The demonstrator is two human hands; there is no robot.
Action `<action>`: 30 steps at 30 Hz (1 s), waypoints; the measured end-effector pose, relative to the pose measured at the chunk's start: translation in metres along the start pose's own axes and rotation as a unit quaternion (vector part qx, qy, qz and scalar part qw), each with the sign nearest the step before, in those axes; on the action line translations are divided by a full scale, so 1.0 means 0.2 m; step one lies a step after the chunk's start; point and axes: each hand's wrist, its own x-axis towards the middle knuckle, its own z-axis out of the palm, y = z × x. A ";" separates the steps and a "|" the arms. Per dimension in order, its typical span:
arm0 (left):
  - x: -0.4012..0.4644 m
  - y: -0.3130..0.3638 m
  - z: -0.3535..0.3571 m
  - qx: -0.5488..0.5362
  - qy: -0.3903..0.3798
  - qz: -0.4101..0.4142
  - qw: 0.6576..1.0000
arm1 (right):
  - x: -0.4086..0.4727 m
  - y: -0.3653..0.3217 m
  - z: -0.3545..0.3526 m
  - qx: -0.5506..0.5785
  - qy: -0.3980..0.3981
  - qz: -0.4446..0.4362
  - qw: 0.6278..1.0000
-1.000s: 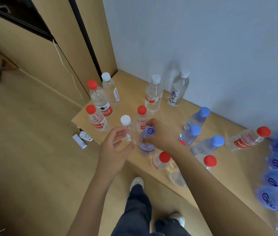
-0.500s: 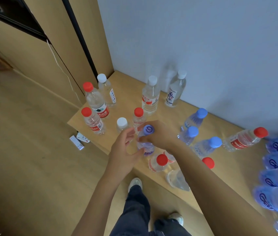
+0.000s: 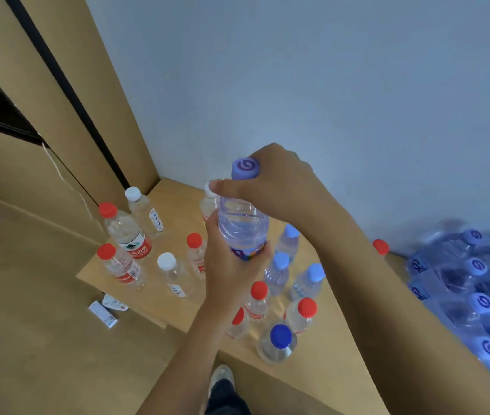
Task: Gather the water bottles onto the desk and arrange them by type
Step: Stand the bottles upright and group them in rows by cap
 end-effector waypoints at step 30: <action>0.11 0.55 0.11 -0.145 -0.249 -0.036 0.957 | -0.02 0.16 -0.47 0.486 0.039 -0.068 0.870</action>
